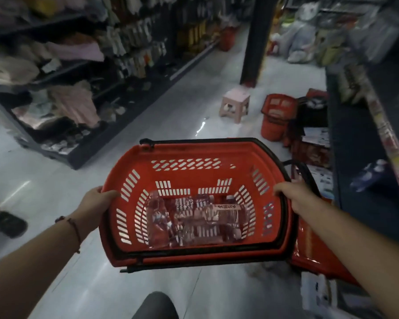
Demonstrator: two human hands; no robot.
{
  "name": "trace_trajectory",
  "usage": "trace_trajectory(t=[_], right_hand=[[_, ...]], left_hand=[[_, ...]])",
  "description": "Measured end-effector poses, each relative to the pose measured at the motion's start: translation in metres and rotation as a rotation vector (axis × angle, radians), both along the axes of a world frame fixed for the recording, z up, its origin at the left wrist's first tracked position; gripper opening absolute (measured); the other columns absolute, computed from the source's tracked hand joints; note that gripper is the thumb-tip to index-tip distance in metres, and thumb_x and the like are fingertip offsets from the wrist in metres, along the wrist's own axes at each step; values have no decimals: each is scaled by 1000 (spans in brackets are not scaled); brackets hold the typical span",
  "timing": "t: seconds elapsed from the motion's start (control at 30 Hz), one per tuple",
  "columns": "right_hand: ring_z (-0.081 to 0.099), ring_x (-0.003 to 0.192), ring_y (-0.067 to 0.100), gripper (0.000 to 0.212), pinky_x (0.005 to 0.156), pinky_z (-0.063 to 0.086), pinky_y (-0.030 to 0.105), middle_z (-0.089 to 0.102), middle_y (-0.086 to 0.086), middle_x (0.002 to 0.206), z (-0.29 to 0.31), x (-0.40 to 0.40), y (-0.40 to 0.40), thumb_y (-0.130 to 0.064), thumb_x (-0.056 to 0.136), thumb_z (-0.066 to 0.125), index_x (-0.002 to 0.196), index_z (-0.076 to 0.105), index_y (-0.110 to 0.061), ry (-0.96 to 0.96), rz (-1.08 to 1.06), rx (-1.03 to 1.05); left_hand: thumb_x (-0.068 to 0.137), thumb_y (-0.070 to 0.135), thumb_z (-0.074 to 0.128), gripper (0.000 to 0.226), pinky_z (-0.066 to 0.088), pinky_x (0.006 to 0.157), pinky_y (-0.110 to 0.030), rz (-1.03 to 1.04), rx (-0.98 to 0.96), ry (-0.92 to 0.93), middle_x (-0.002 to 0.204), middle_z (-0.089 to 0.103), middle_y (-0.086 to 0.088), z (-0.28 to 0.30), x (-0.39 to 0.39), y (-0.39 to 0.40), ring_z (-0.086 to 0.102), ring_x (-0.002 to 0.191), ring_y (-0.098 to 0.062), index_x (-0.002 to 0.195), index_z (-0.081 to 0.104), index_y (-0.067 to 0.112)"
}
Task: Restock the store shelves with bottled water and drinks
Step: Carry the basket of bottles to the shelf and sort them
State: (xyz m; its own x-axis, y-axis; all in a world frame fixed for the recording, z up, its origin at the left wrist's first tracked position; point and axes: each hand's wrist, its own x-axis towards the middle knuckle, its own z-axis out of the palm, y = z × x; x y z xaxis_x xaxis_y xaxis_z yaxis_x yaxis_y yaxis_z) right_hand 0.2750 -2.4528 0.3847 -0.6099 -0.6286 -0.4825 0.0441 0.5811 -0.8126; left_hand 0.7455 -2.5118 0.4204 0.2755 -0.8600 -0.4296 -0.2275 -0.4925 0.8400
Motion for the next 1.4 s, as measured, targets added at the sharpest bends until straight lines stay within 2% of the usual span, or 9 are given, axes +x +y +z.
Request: trace_trajectory(t=[0.23,0.37,0.53,0.63,0.77,0.9,1.17,1.3,1.4], right_hand=[[67,95,39,114,72,61,52,67,23,116,-31,-83,-99,-12,9,65,122,64,-1,50,-136,100],[66,97,40,91,71,59,42,68,24,112,-43,-97,-153,-9,18,66,108,69,2,13,-273,143],[61,74,36,20,66,47,34,64,23,78,-49,-104,-183,10,55,69,75,66,7,-39,-519,194],[64,90,39,29,72,50,37,68,28,98,-59,-125,-188,14,63,66,92,68,9,-78,-633,181],[65,87,35,32,76,56,41,70,20,98,-67,-159,-182,5,53,69,82,69,-6,-117,-803,116],[65,97,36,72,85,58,50,70,17,107,-98,-194,-156,-3,42,72,113,69,-12,-119,-924,64],[60,71,34,11,63,52,38,63,22,81,-97,-147,-105,9,80,62,87,64,1,-340,-1443,147],[70,86,44,30,82,58,59,72,26,94,-86,-89,-94,7,71,62,99,70,-2,-344,-1683,108],[71,90,45,34,83,58,58,74,25,98,-82,-28,-108,9,75,59,106,71,-1,-350,-1901,-27]], left_hand=[[93,8,62,16,57,67,-38,-196,9,25,90,71,-19,-8,-74,-173,71,79,-37,109,60,10],[84,12,68,29,60,78,-52,-304,44,27,88,74,-22,-40,-115,-284,73,76,-38,111,65,1],[92,-6,55,12,48,35,-18,-541,73,-44,45,65,3,-55,-209,-400,61,37,-8,86,63,1],[87,0,60,9,56,47,-24,-688,67,-81,57,71,0,-51,-271,-461,67,45,-12,93,67,2],[83,9,66,18,60,73,-44,-906,65,-170,74,75,-12,-57,-380,-531,72,68,-33,101,68,7],[82,10,67,21,60,78,-54,-1152,98,-205,85,76,-19,-67,-485,-550,74,78,-41,102,69,6],[73,18,77,35,59,79,-48,-1522,122,-196,96,74,-18,-97,-673,-529,72,85,-38,106,66,11],[75,17,76,19,55,91,-55,-1813,91,-188,97,74,-14,-100,-752,-483,70,88,-34,91,66,16],[54,32,78,41,56,87,-46,-2087,131,-163,87,78,-4,-105,-791,-429,73,85,-30,92,72,20]])
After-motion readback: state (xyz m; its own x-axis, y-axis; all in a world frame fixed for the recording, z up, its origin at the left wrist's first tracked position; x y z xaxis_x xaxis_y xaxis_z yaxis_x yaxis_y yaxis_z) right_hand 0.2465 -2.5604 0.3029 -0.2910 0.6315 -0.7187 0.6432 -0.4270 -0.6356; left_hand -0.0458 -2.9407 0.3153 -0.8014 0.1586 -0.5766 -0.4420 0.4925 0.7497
